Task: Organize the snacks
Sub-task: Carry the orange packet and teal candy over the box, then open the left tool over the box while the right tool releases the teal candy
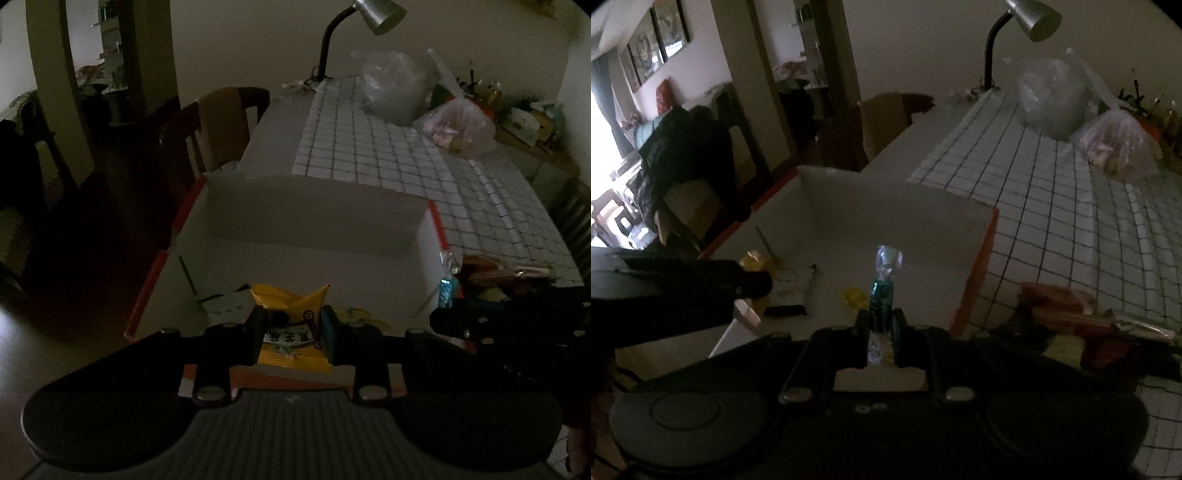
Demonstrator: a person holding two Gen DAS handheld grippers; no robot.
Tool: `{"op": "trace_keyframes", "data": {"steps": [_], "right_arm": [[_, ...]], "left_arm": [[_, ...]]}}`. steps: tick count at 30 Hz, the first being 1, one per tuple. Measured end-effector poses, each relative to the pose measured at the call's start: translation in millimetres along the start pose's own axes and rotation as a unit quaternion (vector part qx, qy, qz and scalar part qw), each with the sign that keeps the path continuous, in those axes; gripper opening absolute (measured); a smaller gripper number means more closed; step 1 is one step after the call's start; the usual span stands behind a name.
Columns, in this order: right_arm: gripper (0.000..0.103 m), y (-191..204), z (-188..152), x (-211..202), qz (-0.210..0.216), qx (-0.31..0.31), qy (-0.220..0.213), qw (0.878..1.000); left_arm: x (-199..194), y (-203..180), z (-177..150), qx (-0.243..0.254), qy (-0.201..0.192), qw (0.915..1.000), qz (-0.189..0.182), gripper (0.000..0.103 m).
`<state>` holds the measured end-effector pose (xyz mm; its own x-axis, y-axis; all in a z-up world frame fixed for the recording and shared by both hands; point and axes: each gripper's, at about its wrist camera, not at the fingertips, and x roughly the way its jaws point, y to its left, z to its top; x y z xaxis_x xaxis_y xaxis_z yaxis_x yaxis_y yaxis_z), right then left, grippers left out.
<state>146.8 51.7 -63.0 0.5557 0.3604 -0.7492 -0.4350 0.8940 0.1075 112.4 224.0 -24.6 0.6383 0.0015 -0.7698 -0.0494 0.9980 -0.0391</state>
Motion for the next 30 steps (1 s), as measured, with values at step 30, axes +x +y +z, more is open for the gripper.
{"op": "trace_keyframes", "data": {"steps": [30], "right_arm": [[0.035, 4.2, -18.1, 22.8, -0.019, 0.012, 0.036, 0.999]], "left_arm": [[25.9, 2.7, -19.7, 0.028, 0.03, 0.9992, -0.004, 0.057]]}}
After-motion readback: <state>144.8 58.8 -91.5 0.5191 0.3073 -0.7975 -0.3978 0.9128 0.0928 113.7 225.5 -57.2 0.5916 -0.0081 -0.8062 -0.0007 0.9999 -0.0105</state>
